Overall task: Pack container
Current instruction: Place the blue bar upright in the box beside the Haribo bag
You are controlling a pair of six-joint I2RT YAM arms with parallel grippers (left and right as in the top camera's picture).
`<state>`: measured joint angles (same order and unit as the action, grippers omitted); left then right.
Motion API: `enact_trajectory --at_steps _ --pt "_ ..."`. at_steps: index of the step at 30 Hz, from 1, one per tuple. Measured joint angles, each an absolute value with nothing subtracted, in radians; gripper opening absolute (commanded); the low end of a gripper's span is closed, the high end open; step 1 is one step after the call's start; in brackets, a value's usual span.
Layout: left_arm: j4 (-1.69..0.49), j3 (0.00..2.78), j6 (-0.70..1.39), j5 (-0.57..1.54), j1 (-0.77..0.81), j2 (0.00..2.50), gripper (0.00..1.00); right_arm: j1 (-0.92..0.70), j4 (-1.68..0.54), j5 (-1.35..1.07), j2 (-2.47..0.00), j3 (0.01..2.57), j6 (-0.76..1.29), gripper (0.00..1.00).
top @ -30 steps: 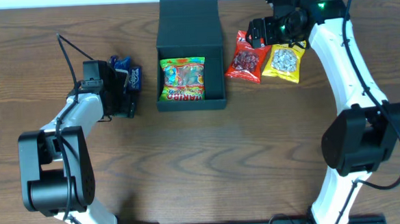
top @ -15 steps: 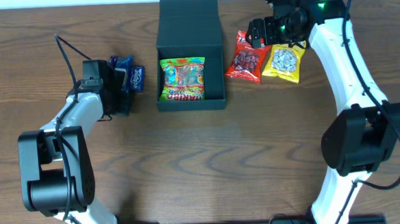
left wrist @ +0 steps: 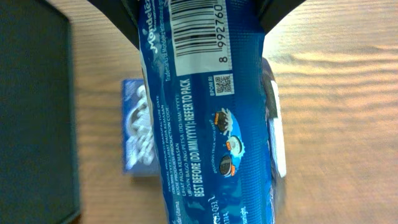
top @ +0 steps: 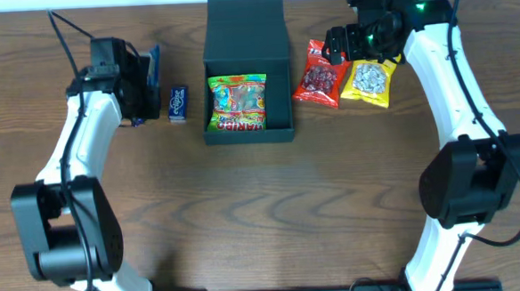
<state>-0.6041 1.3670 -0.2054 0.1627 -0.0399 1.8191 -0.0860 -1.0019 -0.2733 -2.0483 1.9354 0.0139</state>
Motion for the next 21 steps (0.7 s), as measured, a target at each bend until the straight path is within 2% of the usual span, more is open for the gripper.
enact_trajectory --at_steps 8,16,21 --pt "-0.59 1.415 -0.108 0.218 0.124 1.684 0.18 0.017 -1.039 -0.249 -2.048 1.935 0.092 0.99" --pt "-0.491 1.415 0.18 0.287 0.434 1.736 0.18 0.124 -1.073 -0.235 -2.048 1.935 0.144 0.99" --pt "-0.493 1.415 0.374 0.238 0.551 1.813 0.17 0.131 -1.084 -0.236 -2.048 1.935 0.15 0.99"
